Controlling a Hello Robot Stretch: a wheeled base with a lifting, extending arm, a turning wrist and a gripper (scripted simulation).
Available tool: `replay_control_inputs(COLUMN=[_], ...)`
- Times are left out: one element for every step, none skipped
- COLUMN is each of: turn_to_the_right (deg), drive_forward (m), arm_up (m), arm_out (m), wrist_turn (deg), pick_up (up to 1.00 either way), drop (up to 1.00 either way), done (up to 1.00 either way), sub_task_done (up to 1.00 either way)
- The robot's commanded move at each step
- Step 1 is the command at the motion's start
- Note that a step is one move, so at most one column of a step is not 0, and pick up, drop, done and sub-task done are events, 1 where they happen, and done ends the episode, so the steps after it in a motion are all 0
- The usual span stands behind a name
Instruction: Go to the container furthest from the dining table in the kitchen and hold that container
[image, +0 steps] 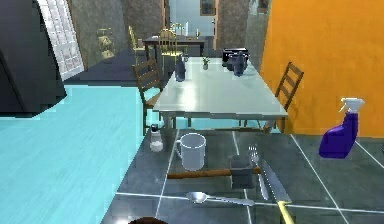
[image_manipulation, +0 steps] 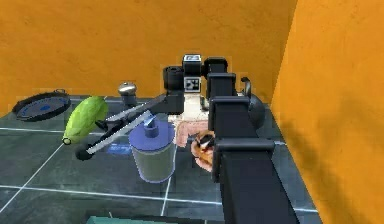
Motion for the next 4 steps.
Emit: replay_control_inputs(turn_to_the_right=[0.0, 0.0, 0.0, 0.0], drive_forward=[0.0, 0.0, 0.0, 0.0], arm_up=[0.0, 0.0, -0.08, 0.0], arm_out=[0.0, 0.0, 0.0, 0.0], wrist_turn=[45.0, 36.0, 0.0, 0.0], pick_up=[0.0, 0.0, 0.0, 1.0], drop=[0.0, 0.0, 0.0, 0.0], done=[0.0, 0.0, 0.0, 0.0], sub_task_done=[0.0, 0.0, 0.0, 0.0])
